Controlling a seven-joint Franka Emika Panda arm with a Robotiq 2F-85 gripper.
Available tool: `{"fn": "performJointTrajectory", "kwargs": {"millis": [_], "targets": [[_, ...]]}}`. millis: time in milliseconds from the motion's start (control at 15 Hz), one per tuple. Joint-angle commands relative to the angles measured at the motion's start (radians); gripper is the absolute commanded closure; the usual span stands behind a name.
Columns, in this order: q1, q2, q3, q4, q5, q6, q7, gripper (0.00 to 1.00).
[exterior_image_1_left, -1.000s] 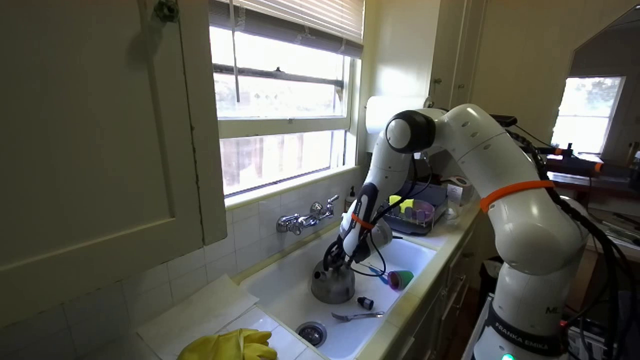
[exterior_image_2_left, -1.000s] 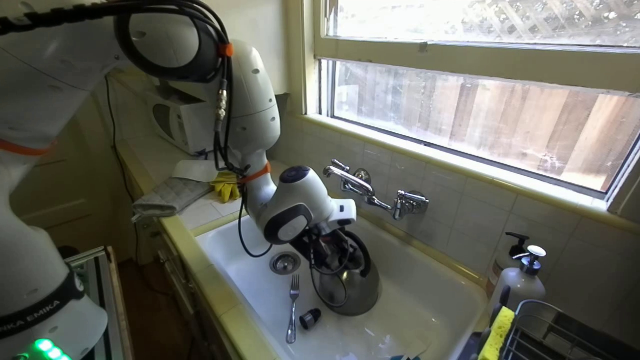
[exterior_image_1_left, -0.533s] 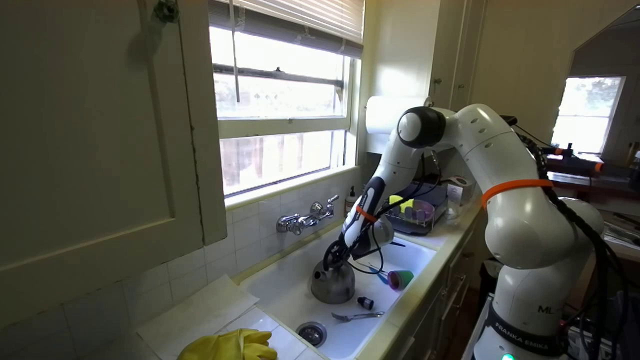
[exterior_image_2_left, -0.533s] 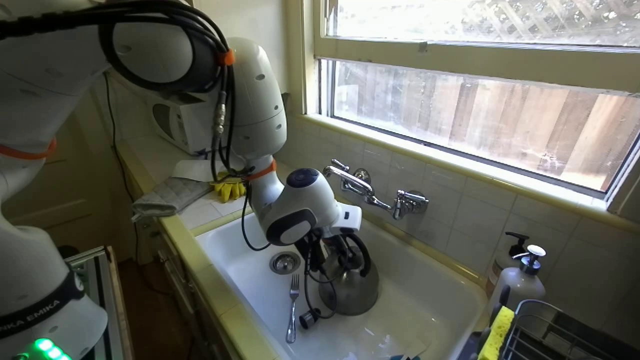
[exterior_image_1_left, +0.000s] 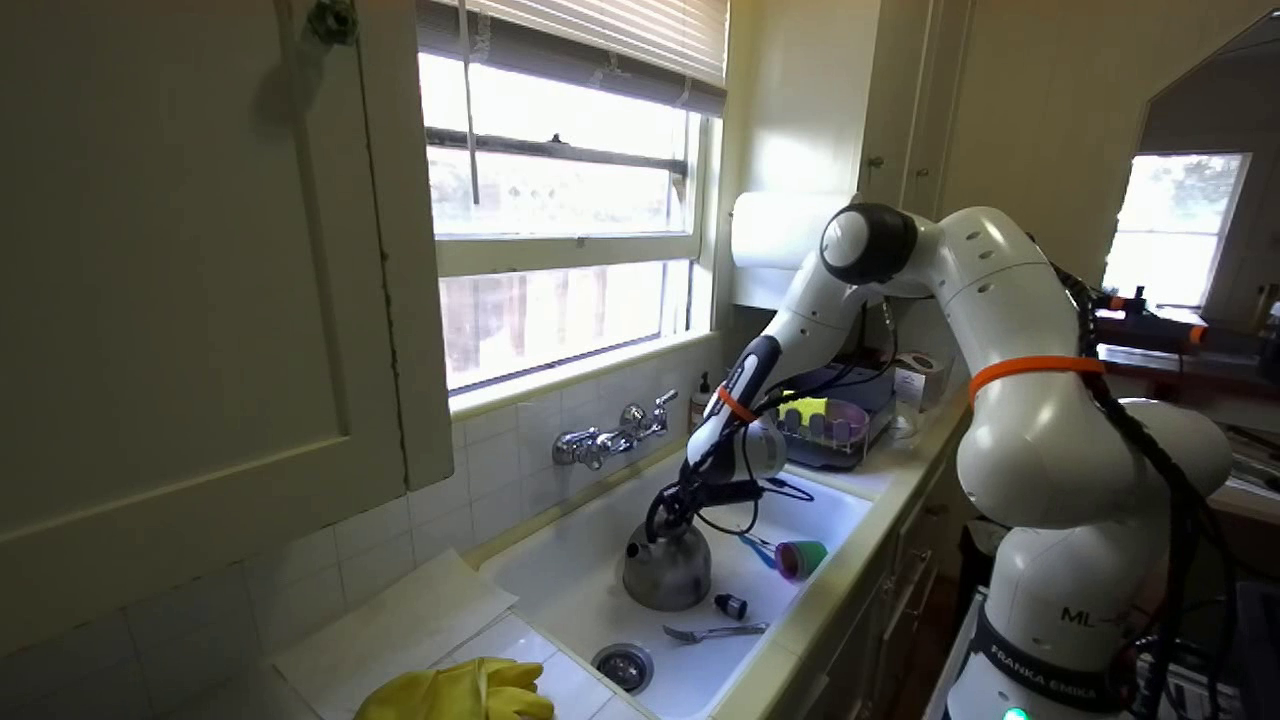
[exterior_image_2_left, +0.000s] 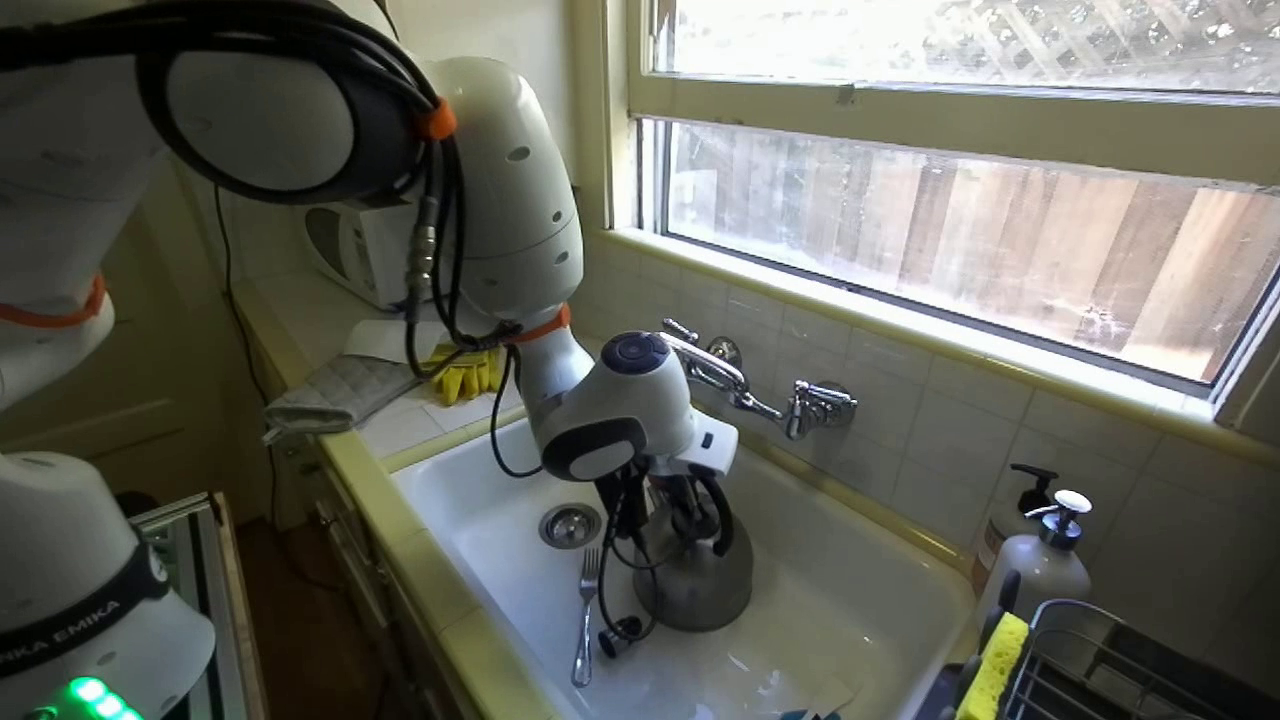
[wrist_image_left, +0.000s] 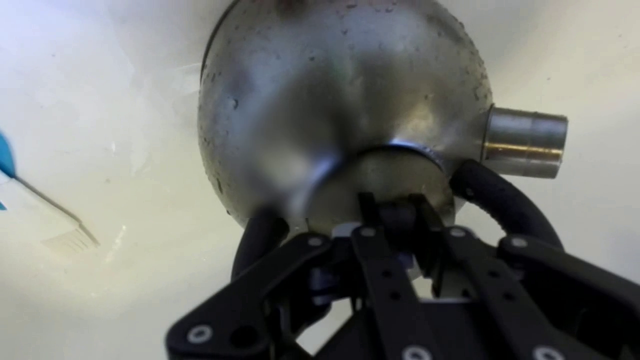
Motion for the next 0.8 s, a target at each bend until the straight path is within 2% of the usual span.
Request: {"fn": "performJointTrajectory", "kwargs": {"millis": [0, 400, 667, 733], "targets": [[0.025, -0.014, -0.019, -0.002, 0.085, -0.075, 0.059, 0.95], [0.059, -0.024, -0.034, 0.018, 0.220, -0.132, 0.140, 0.95], [0.137, -0.048, -0.112, 0.048, 0.277, -0.230, 0.172, 0.95], [0.138, -0.048, -0.114, 0.059, 0.287, -0.269, 0.165, 0.95]]}}
